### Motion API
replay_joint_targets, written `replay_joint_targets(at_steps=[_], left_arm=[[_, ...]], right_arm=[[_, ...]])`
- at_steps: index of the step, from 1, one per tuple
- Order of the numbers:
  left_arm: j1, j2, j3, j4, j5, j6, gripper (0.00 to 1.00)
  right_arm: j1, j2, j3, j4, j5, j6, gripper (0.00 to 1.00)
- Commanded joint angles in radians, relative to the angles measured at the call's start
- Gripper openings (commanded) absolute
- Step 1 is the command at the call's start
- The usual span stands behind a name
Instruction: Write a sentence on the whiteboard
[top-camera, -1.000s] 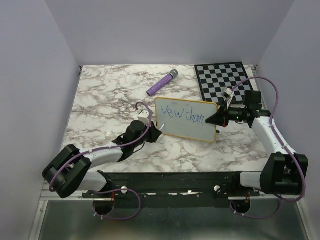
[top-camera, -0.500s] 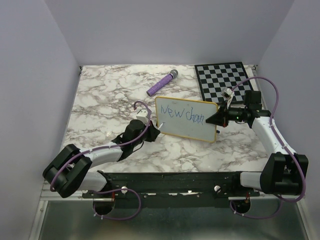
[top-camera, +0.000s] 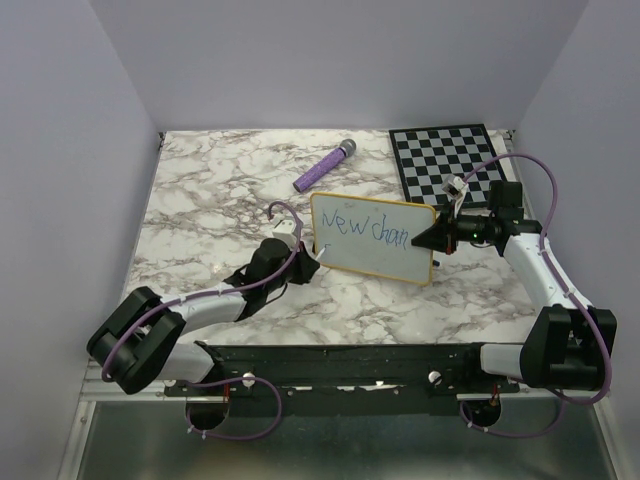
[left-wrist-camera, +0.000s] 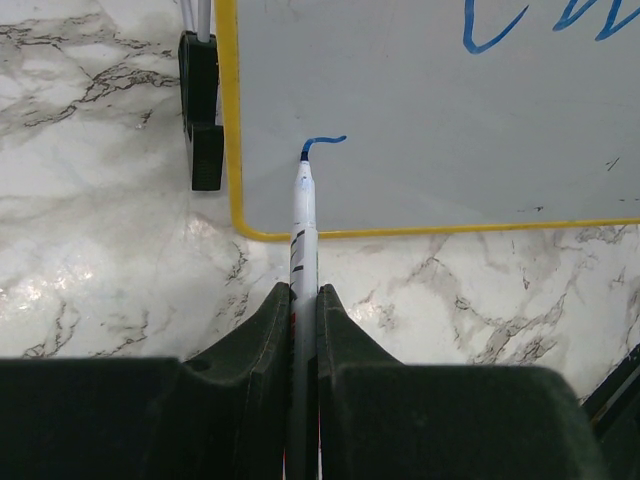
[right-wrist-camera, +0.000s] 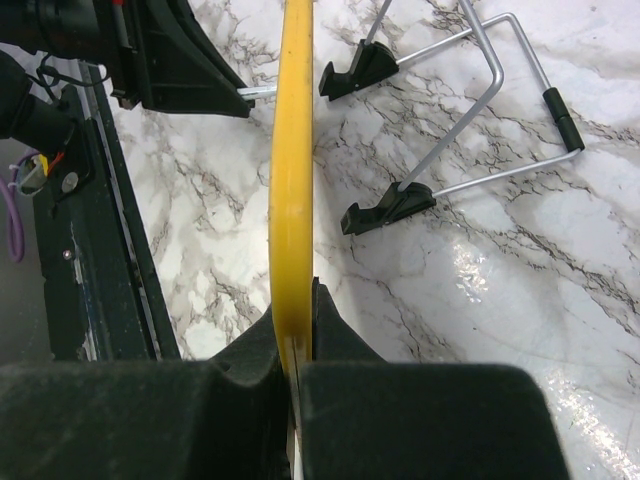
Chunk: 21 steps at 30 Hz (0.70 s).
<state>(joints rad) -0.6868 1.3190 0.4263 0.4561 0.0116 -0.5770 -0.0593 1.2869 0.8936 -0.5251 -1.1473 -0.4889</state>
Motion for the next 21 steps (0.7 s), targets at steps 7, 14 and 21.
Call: replay_joint_targets(at_steps=[7,14,21], left_arm=[[0.009,0.022,0.028,-0.060,0.042,-0.020,0.00],[0.009,0.039,0.026,-0.043,0.079,-0.032,0.00],[0.009,0.062,0.045,-0.027,0.106,-0.038,0.00]], right_arm=[[0.003,0.000,0.016,-0.024,-0.019,-0.014,0.01],[0.003,-0.001,0.016,-0.024,-0.020,-0.013,0.01],[0.003,-0.003,0.016,-0.024,-0.022,-0.013,0.01]])
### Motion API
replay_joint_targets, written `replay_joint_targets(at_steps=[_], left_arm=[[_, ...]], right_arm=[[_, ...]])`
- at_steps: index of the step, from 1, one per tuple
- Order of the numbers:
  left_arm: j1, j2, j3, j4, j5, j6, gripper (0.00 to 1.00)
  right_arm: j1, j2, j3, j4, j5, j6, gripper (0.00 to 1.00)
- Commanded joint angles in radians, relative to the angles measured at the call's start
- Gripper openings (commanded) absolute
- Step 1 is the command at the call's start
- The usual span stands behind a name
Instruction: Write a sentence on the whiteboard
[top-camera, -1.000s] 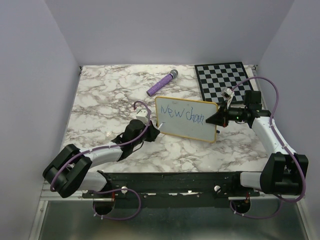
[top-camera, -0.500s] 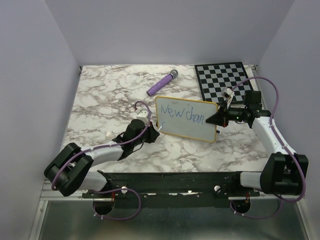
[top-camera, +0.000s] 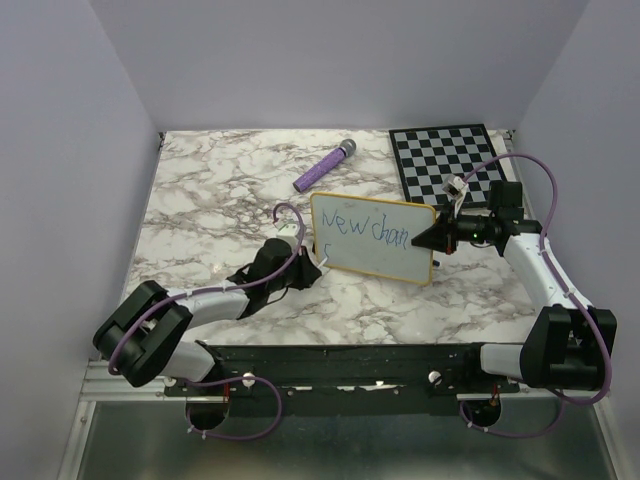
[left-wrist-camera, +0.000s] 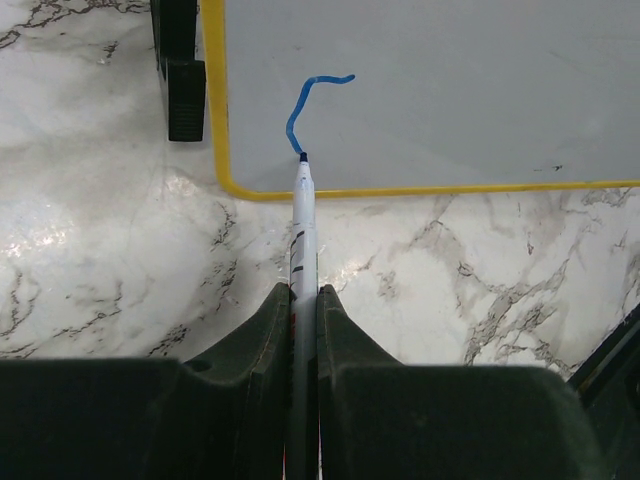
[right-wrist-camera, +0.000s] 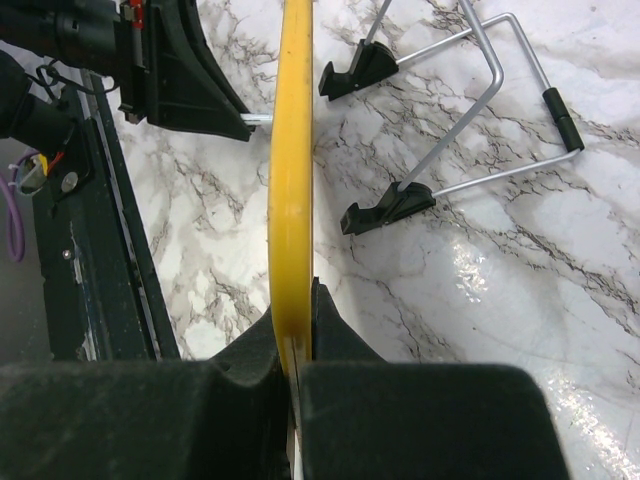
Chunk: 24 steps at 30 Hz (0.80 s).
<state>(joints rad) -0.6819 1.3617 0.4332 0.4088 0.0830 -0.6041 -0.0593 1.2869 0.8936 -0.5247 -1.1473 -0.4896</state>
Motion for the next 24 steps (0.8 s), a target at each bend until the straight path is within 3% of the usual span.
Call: replay_joint_targets(at_steps=[1,13,24], left_arm=[[0.005,0.020,0.042,0.022,0.038,-0.010,0.00],[0.004,-0.021,0.042,0.013,0.050,-0.019,0.00],[0.004,-0.243,-0.017,-0.099,0.035,-0.003,0.00]], right_arm=[[0.003,-0.003,0.016,-0.024,-0.020,-0.014,0.01],[0.003,-0.003,0.016,-0.024,-0.019,-0.014,0.01],[0.001,-0.004,0.015,-0.023,-0.019,-0.014,0.01]])
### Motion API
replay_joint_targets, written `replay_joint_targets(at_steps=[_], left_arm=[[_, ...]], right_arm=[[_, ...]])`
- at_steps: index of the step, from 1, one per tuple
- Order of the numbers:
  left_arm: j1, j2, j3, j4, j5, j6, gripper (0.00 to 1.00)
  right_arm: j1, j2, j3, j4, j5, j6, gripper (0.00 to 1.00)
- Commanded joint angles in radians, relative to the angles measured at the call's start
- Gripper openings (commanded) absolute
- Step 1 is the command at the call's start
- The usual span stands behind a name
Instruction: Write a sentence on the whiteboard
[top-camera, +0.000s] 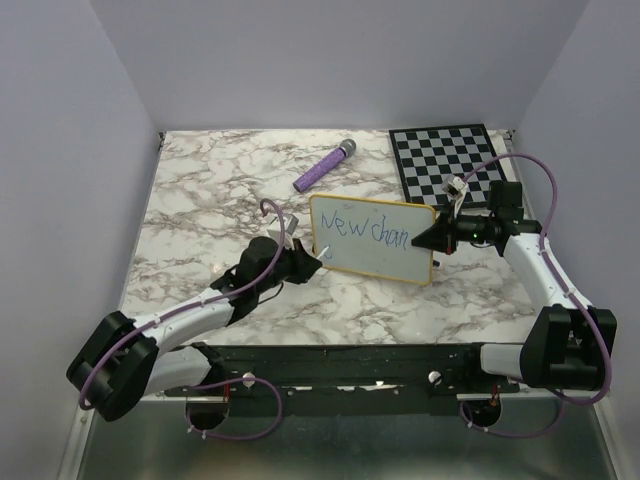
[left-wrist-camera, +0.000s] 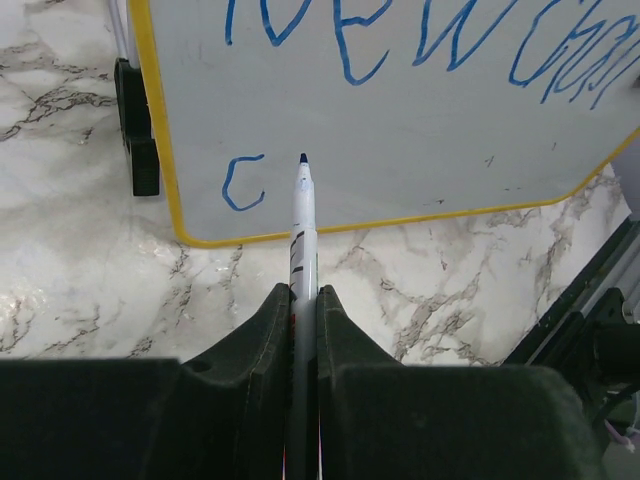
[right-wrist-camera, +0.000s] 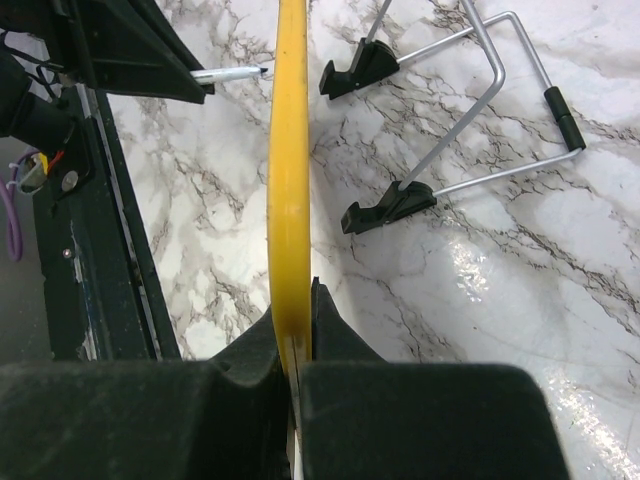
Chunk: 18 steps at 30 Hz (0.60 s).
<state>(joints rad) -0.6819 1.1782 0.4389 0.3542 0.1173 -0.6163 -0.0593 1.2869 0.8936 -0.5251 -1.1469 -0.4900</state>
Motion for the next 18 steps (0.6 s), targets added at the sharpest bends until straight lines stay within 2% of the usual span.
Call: replay_joint_targets(at_steps=[1,18], left_arm=[[0.005,-0.068,-0.028,-0.040,0.001,0.009,0.00],[0.004,-0.040,-0.043,0.097,-0.004,-0.016,0.00]], right_arm=[[0.003,-0.006,0.015,-0.023,-0.017,-0.013,0.01],[0.003,-0.006,0.015,-0.023,-0.020,-0.013,0.01]])
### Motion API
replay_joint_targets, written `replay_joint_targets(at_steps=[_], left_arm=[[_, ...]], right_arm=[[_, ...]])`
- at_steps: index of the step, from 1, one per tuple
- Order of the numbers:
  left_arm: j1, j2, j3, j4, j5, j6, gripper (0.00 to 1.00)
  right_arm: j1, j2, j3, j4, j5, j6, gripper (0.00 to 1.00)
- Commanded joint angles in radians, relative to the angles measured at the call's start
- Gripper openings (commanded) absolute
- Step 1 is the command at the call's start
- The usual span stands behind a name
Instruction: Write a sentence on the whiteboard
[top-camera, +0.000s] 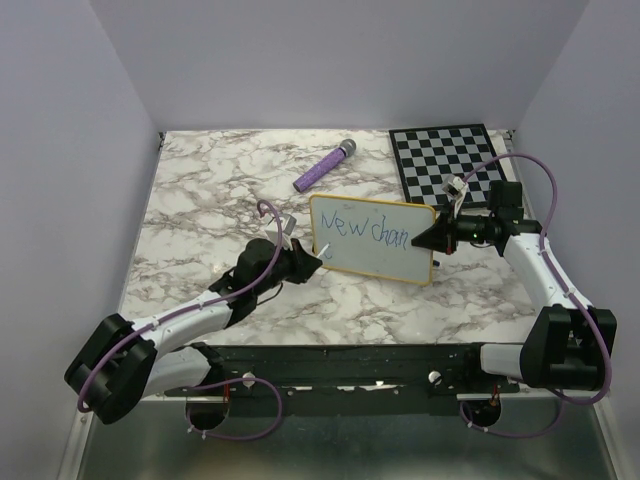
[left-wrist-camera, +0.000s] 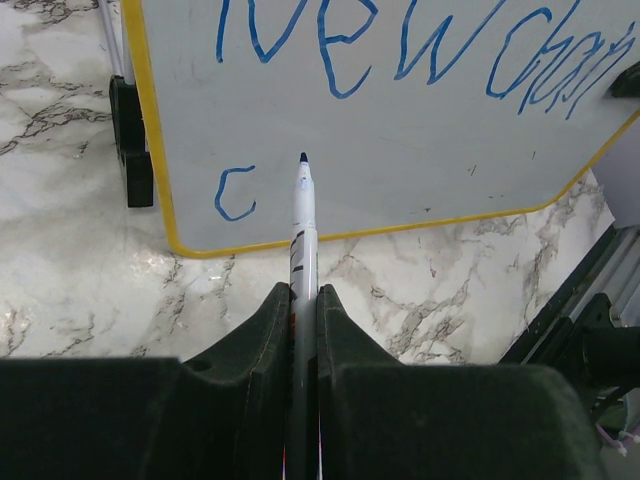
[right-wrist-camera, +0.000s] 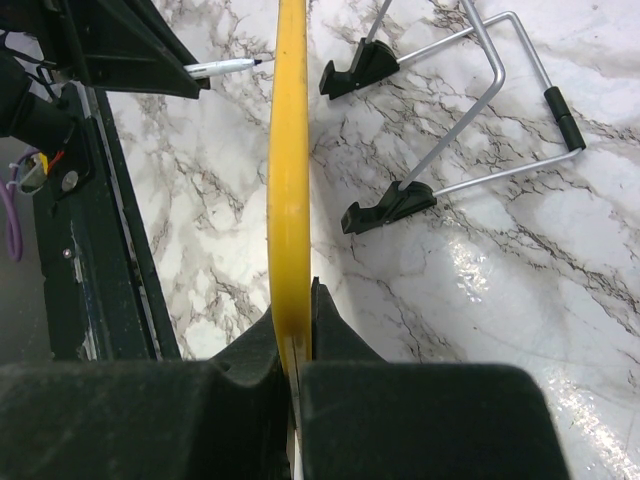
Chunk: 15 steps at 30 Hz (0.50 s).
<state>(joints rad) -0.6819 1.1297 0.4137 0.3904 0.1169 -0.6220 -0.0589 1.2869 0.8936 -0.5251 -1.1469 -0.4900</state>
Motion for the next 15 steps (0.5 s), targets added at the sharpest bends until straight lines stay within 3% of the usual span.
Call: replay_joint_targets(at_steps=[1,15], left_arm=[[0.005,0.008,-0.019,0.067,-0.005,-0.012,0.00],[0.005,0.010,-0.049,0.128,0.001,-0.022,0.00]], right_arm=[[0.002,-0.005,0.015,-0.021,-0.020,-0.013,0.01],[0.002,-0.001,0.015,-0.021,-0.022,-0.013,0.01]])
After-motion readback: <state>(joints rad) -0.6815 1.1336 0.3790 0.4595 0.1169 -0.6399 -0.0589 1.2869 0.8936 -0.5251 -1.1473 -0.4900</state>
